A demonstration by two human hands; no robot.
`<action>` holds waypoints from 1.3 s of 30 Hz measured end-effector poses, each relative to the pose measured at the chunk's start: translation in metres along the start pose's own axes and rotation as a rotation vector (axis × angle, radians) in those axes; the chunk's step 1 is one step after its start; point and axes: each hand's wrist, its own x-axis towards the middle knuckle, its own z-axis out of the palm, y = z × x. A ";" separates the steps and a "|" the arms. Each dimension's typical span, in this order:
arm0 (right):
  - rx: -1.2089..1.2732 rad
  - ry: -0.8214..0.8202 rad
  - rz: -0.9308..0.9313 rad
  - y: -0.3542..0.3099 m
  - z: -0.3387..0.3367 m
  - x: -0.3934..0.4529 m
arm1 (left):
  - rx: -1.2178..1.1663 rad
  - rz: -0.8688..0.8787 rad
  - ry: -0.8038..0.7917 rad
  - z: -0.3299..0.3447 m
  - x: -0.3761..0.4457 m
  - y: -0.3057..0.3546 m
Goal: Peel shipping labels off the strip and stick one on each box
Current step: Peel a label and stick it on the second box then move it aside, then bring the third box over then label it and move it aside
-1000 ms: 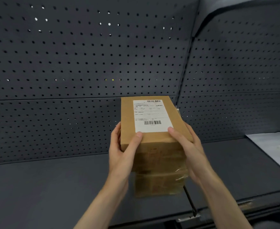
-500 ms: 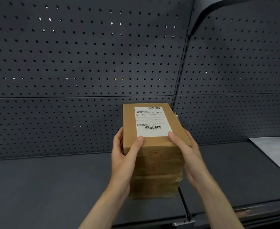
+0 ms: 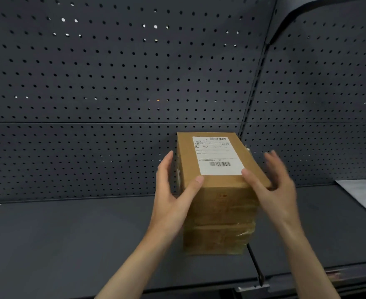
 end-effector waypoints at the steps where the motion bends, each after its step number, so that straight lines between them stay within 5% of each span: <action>1: -0.084 0.039 -0.078 -0.005 -0.001 -0.002 | 0.065 0.039 -0.013 -0.012 0.002 0.002; 6: -0.463 0.025 -0.465 -0.040 0.025 -0.019 | 0.483 0.192 -0.048 -0.097 0.008 0.009; 13: -0.798 -0.116 -0.626 -0.079 0.138 -0.075 | 1.103 0.306 -0.082 -0.237 0.006 -0.002; 24: -0.908 -0.246 -0.470 -0.105 0.352 -0.202 | 1.299 0.198 -0.218 -0.481 -0.034 -0.067; 32: -0.905 -0.308 -0.497 -0.138 0.461 -0.229 | 1.368 0.081 -0.129 -0.606 -0.032 -0.068; 39: -0.861 -0.323 -0.594 -0.206 0.568 -0.248 | 1.419 0.151 0.001 -0.723 -0.014 -0.040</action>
